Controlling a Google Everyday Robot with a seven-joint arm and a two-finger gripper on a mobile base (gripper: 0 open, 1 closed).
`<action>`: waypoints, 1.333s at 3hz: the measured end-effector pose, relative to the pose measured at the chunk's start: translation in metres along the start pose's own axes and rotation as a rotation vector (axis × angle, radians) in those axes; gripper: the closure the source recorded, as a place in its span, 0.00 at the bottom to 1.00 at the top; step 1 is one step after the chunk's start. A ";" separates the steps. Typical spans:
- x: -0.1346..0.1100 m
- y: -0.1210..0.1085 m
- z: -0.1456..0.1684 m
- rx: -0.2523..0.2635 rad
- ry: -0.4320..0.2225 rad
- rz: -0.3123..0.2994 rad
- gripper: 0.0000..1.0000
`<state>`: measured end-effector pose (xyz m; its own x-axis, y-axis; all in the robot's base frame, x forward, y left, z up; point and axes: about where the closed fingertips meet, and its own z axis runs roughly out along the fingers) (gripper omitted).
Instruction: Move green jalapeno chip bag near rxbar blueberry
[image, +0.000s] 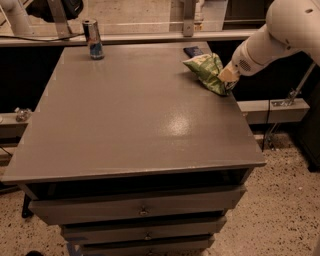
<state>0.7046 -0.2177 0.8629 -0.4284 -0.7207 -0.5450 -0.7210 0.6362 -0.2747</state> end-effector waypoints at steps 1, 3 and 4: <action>0.003 -0.004 0.003 0.011 0.009 0.010 0.59; 0.003 -0.008 0.000 0.029 0.015 0.013 0.12; 0.000 -0.013 -0.004 0.042 0.011 0.008 0.00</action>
Offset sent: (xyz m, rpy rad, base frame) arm 0.0048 -0.0101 0.0034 -0.0168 -0.0144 -0.0391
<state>0.7118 -0.2273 0.8700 -0.4406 -0.7184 -0.5383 -0.6942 0.6529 -0.3031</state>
